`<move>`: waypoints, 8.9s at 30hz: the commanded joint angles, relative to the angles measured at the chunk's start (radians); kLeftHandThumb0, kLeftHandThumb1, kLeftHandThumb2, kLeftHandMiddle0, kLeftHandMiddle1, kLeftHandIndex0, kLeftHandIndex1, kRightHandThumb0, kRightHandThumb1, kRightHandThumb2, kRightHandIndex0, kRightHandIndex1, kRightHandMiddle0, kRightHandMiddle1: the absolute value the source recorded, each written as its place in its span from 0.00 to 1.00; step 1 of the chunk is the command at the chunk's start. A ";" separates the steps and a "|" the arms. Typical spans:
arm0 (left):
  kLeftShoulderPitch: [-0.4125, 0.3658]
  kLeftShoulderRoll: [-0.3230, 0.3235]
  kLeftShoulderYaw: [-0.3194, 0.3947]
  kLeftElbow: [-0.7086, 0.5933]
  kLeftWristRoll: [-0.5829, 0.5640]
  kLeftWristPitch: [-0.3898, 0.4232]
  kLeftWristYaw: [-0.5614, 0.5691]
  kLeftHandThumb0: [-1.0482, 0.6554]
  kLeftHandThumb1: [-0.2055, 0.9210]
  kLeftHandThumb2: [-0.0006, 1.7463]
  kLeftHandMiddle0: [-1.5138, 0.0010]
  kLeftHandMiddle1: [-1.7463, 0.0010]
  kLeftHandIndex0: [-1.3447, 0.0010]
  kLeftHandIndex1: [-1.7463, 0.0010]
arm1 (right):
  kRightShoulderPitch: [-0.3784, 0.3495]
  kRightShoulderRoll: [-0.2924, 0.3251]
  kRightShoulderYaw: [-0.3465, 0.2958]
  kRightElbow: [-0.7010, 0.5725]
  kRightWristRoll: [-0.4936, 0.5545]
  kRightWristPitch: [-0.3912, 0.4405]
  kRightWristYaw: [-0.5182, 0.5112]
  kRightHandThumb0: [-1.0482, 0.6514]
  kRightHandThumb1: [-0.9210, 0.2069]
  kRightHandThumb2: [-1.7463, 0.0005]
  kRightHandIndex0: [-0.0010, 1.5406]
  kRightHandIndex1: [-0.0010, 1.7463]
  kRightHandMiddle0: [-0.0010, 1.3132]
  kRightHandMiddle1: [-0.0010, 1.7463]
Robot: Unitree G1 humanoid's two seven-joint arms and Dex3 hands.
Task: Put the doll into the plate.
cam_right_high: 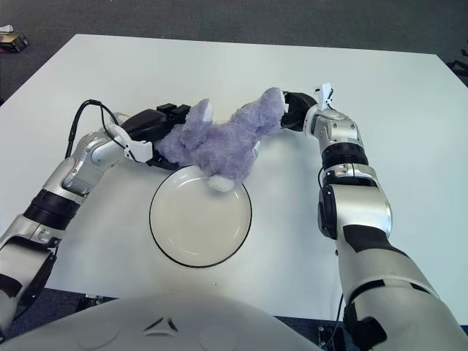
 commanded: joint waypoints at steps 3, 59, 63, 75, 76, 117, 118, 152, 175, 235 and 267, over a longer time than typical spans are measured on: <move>0.026 -0.030 0.012 0.048 0.008 -0.035 0.106 0.61 0.34 0.83 0.53 0.01 0.65 0.04 | 0.045 0.005 0.017 0.030 -0.025 0.021 0.002 0.61 0.85 0.04 0.58 1.00 0.54 0.91; 0.044 -0.144 0.253 0.125 0.011 -0.227 0.800 0.61 0.09 1.00 0.36 0.07 0.48 0.00 | 0.309 0.052 0.158 -0.561 -0.090 0.015 -0.087 0.61 0.57 0.22 0.38 1.00 0.39 0.97; 0.049 -0.142 0.276 0.095 -0.031 -0.228 0.776 0.61 0.10 1.00 0.38 0.05 0.48 0.00 | 0.364 0.060 0.174 -0.706 -0.114 0.018 -0.134 0.61 0.52 0.25 0.33 1.00 0.36 0.99; 0.029 -0.158 0.330 0.087 0.010 -0.176 0.855 0.61 0.13 1.00 0.41 0.00 0.50 0.00 | 0.481 0.082 0.274 -0.894 -0.354 -0.232 -0.361 0.61 0.41 0.33 0.26 1.00 0.29 1.00; 0.026 -0.160 0.331 0.089 0.017 -0.172 0.864 0.61 0.13 1.00 0.41 0.00 0.50 0.00 | 0.486 0.081 0.276 -0.893 -0.364 -0.251 -0.368 0.61 0.41 0.34 0.26 1.00 0.29 1.00; -0.007 -0.200 0.328 0.081 0.081 -0.062 0.984 0.61 0.11 1.00 0.40 0.03 0.48 0.00 | 0.606 0.114 0.320 -1.256 -0.380 -0.224 -0.254 0.61 0.32 0.41 0.21 1.00 0.23 1.00; -0.009 -0.201 0.327 0.083 0.081 -0.061 0.984 0.61 0.11 1.00 0.40 0.03 0.49 0.00 | 0.606 0.113 0.319 -1.262 -0.376 -0.216 -0.246 0.61 0.31 0.41 0.21 1.00 0.23 1.00; -0.019 -0.192 0.306 0.097 0.069 -0.089 0.951 0.61 0.12 1.00 0.40 0.02 0.49 0.00 | 0.756 0.072 0.386 -1.320 -0.423 -0.327 -0.191 0.61 0.16 0.53 0.22 1.00 0.06 0.99; -0.027 -0.202 0.302 0.065 0.056 -0.113 0.951 0.61 0.11 1.00 0.39 0.03 0.48 0.00 | 0.827 0.055 0.410 -1.157 -0.616 -0.639 -0.375 0.61 0.01 0.68 0.19 0.95 0.00 1.00; 0.042 -0.212 0.319 -0.048 0.019 -0.081 0.858 0.61 0.13 1.00 0.42 0.00 0.49 0.00 | 0.683 0.017 0.378 -0.905 -0.780 -0.751 -0.558 0.41 0.00 0.70 0.09 0.96 0.14 1.00; 0.093 -0.224 0.322 -0.107 -0.046 -0.097 0.772 0.61 0.13 1.00 0.42 0.00 0.50 0.00 | 0.547 0.011 0.368 -0.793 -0.803 -0.717 -0.620 0.41 0.00 0.71 0.14 1.00 0.15 1.00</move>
